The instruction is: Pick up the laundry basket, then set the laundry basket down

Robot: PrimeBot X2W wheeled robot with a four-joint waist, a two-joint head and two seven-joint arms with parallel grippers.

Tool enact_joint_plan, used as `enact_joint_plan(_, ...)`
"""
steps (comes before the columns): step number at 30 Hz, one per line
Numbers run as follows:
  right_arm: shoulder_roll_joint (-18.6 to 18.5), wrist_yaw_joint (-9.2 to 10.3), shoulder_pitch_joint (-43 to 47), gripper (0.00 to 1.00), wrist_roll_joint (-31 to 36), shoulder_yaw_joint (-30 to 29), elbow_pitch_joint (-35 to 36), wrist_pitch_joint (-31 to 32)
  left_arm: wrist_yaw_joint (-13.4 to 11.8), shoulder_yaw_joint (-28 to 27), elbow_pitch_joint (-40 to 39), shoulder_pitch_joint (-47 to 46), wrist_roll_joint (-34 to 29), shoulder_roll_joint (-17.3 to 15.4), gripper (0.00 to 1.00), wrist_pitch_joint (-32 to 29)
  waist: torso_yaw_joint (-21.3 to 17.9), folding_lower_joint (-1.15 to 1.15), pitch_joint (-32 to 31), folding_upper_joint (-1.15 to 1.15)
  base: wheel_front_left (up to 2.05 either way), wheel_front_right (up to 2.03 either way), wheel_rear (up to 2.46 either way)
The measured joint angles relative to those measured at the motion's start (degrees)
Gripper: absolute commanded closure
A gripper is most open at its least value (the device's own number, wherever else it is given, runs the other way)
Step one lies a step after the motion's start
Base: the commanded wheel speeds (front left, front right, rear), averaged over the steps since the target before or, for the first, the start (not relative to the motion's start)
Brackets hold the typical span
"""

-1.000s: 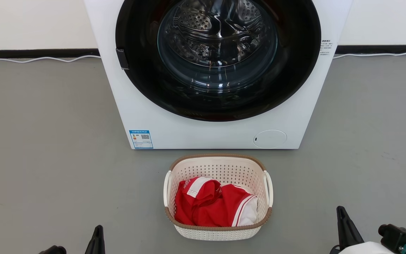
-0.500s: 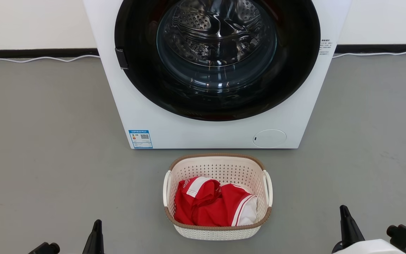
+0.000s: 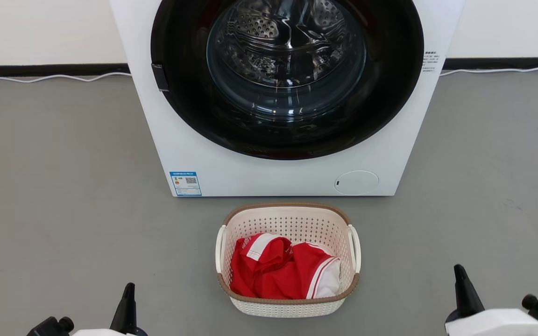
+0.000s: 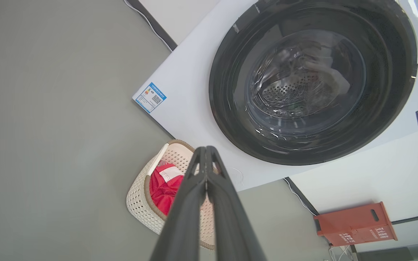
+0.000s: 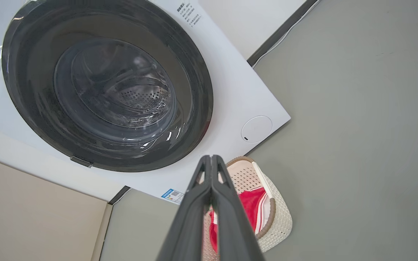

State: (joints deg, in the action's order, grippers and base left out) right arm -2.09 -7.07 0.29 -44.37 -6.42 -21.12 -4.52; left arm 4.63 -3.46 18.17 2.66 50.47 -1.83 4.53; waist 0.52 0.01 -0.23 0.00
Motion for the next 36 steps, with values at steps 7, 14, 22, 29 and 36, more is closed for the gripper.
enact_joint_plan(7,-0.01,0.00,-0.67,1.00,-4.94,-0.33,0.38,1.10,0.25,-0.08,-0.15,-0.14,4.36,-0.01,1.00,-1.07,-0.05,0.00,0.04,0.00,0.00,0.00,0.00)
enact_joint_plan(14,-0.01,0.00,-0.69,1.00,-10.61,-0.48,1.21,2.53,0.43,-0.21,-0.52,-1.16,9.39,-0.07,1.00,-2.48,-0.12,0.00,0.09,0.00,0.00,0.00,0.00)
enact_joint_plan(22,-0.01,0.00,-0.77,1.00,-15.68,-0.59,1.83,3.37,0.51,-0.32,-0.79,-1.70,13.73,-0.09,1.00,-3.54,-0.17,0.00,0.14,0.00,0.00,0.00,0.00)
enact_joint_plan(29,-0.02,0.00,-1.83,1.00,-20.61,-0.69,2.24,4.52,0.97,-0.43,-1.15,-2.22,18.04,-0.13,1.00,-4.60,-0.23,0.00,0.18,0.00,0.00,0.00,0.00)
enact_joint_plan(36,-0.03,0.00,-1.85,1.00,-25.65,-0.79,2.58,5.64,1.01,-0.64,-1.30,-2.60,22.37,-0.15,1.00,-5.95,-0.28,0.00,0.22,0.00,0.00,0.00,0.00)
